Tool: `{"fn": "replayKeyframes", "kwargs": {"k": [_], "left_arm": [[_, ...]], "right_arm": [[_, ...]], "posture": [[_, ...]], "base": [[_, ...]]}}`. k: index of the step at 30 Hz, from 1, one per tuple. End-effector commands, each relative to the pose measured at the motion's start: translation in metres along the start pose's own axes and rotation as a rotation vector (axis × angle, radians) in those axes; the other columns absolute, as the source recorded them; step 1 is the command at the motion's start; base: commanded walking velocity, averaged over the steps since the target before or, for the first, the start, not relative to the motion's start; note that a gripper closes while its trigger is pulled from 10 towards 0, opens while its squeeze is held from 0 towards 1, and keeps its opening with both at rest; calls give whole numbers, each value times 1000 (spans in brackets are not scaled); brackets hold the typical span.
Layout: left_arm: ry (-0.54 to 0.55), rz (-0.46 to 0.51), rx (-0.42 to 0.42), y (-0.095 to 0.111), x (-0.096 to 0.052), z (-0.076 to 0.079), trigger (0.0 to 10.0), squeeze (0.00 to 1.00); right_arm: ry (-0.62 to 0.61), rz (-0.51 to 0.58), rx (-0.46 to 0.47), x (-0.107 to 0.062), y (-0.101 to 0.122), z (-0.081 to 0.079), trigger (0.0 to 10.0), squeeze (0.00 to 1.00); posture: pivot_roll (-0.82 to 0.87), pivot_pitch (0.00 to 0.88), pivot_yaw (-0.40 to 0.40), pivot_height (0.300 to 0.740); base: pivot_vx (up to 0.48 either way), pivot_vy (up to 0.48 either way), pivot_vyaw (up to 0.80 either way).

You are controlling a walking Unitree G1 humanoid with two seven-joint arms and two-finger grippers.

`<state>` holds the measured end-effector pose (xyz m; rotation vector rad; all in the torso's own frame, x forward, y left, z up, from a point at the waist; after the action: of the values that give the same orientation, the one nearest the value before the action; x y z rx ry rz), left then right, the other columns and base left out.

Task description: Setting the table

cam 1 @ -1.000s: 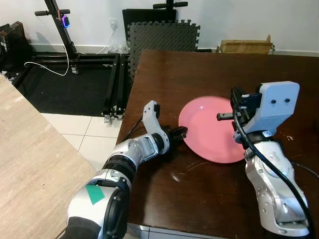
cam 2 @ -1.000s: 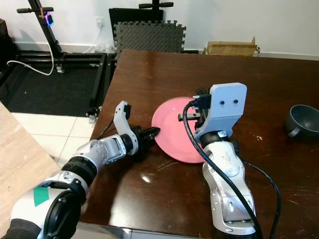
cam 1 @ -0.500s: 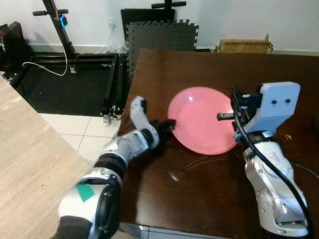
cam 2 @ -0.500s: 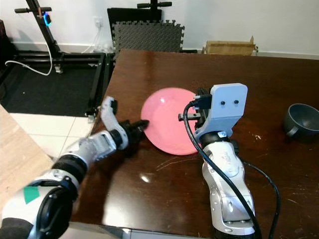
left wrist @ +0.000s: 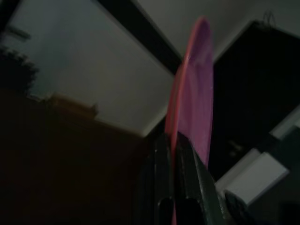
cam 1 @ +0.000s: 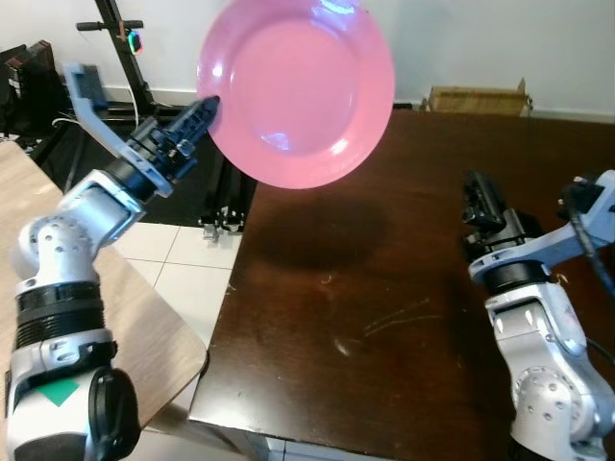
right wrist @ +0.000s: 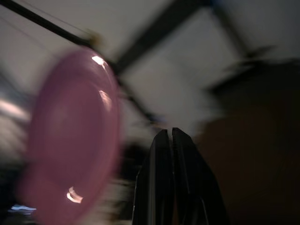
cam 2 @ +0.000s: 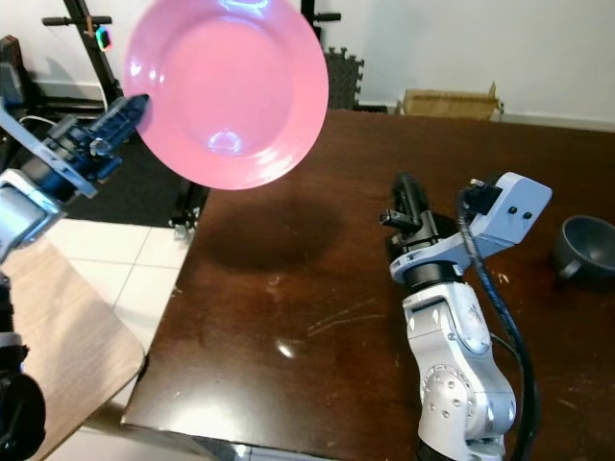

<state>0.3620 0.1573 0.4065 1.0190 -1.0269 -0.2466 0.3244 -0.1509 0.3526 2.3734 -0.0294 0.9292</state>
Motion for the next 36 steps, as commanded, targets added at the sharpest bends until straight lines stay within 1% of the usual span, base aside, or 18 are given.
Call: {"fn": "replayKeyframes", "kwargs": {"k": [1,3,4,7,8,11,12,14,17,18,20,21,23,25,26,27,28,36], "left_arm": [[-28,48,26,17,-5,12,10000,0],[-30,94,16,28,-7,15,10000,0],[-30,94,16,28,-7,15,10000,0],[-36,162,-4,41,-13,21,10000,0],[-37,183,-10,43,-13,23,10000,0],[-36,198,-20,46,-15,25,10000,0],[-52,228,-55,47,-13,29,10000,0],[-69,241,-81,47,-11,36,10000,0],[-82,239,-97,46,-10,39,10000,0],[-91,232,-113,43,-9,43,10000,0],[-91,232,-113,43,-9,43,10000,0],[-101,215,-130,37,-8,49,10000,0],[-98,211,-140,35,-7,50,10000,0],[-96,211,-145,35,-7,50,10000,0],[-93,211,-150,35,-7,50,10000,0],[-91,210,-153,34,-7,50,10000,0],[-88,208,-153,34,-7,50,10000,0],[-38,218,-146,38,-9,42,10000,0]], "right_arm": [[123,8,129,1,7,-21,10000,0],[216,-8,188,3,8,-37,10000,0],[216,-8,188,3,8,-37,10000,0],[291,-32,268,6,6,-49,10000,0],[296,-40,290,9,5,-50,10000,0],[298,-52,315,13,4,-51,10000,0],[301,-85,336,16,-2,-51,10000,0],[291,-128,337,18,-10,-48,10000,0],[284,-143,347,19,-14,-46,10000,0],[280,-157,373,19,-17,-46,10000,0],[280,-157,373,19,-17,-46,10000,0],[288,-159,435,20,-18,-47,10000,0],[302,-153,463,21,-17,-50,10000,0],[312,-149,469,20,-16,-51,10000,0],[320,-148,472,20,-15,-52,10000,510],[324,-147,473,19,-14,-53,10000,710],[327,-146,477,18,-13,-53,10000,1000],[344,-143,483,16,-11,-55,10000,1000]], "posture": [[48,128,44,740],[39,121,39,740],[39,121,39,740],[29,110,19,740],[26,108,16,740],[26,108,16,740],[26,103,6,740],[28,104,3,740],[30,105,1,740],[34,106,3,740],[34,106,3,740],[30,107,7,740],[28,107,10,740],[28,109,12,740],[28,109,12,740],[28,109,12,740],[28,110,13,740],[32,111,15,740]], "base": [[0,0,0],[0,0,0],[0,0,0],[0,0,0],[0,0,0],[0,0,0],[0,0,0],[0,0,0],[0,0,0],[0,0,0],[0,0,0],[0,0,0],[0,0,0],[0,0,0],[0,0,0],[0,0,0],[0,0,0],[0,0,0]]}}
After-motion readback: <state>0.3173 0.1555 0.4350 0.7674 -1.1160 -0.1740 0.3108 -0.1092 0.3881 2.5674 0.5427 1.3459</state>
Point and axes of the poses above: a point about 5 cm out from each wrist's last joint towards the gripper, its own x axis pointing out of the wrist towards the gripper, its own y axis along the axis of the wrist's last joint, z = x × y, the point moved 6 cm from there along x, pointing out of the wrist towards the gripper, and after that the axes turned 14 degrees about x, right-handed, at the moved point
